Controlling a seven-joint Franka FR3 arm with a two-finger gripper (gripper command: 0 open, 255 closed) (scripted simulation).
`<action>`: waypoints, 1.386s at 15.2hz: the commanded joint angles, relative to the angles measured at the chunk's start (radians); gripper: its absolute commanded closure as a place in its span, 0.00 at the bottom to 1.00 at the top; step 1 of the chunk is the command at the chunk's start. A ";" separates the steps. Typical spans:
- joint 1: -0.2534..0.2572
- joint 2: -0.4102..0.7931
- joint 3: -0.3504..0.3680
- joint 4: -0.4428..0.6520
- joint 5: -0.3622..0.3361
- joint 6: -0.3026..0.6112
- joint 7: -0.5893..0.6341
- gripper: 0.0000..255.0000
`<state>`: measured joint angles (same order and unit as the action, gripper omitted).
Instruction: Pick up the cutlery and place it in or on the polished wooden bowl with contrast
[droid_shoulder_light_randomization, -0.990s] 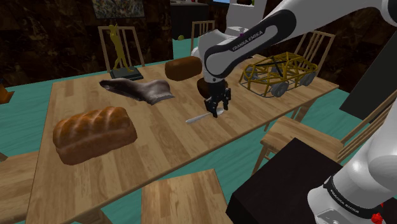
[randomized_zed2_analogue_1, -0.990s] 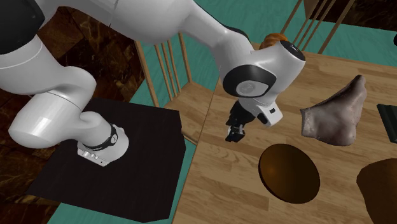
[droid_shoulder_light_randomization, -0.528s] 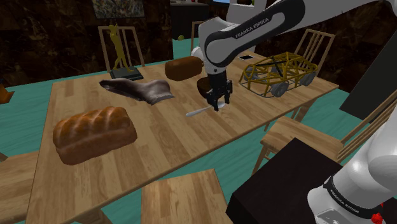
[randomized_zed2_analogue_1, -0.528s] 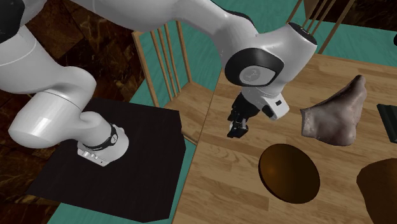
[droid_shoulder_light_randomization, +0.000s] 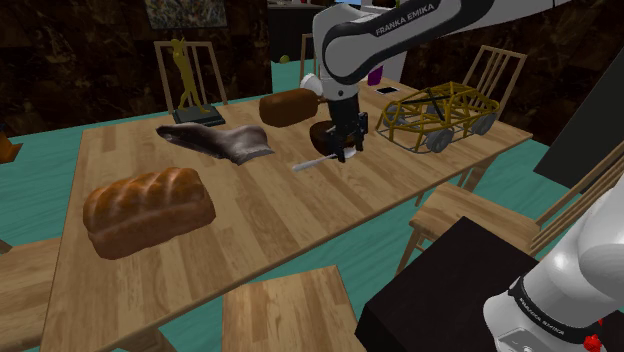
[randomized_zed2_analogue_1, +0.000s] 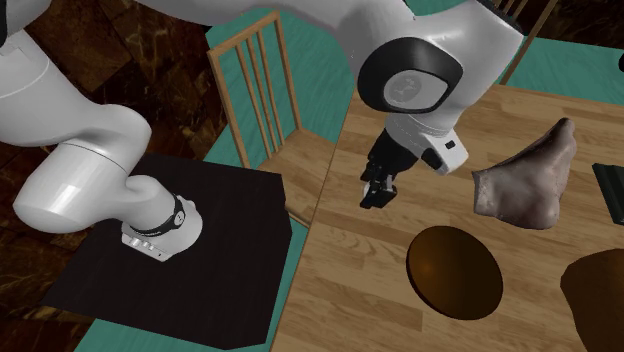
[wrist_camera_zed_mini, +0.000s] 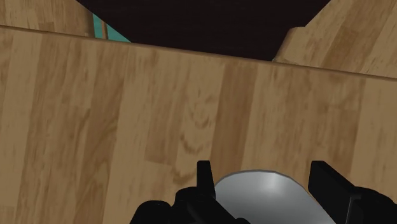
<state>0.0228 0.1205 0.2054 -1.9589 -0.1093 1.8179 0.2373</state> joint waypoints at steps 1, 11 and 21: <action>0.000 -0.008 0.001 0.019 0.003 -0.028 -0.003 1.00; -0.035 0.056 -0.032 0.187 -0.020 -0.126 -0.077 1.00; -0.111 0.337 -0.101 0.609 -0.072 -0.247 -0.238 1.00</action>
<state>-0.0821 0.4249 0.1101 -1.4018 -0.1770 1.5866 0.0151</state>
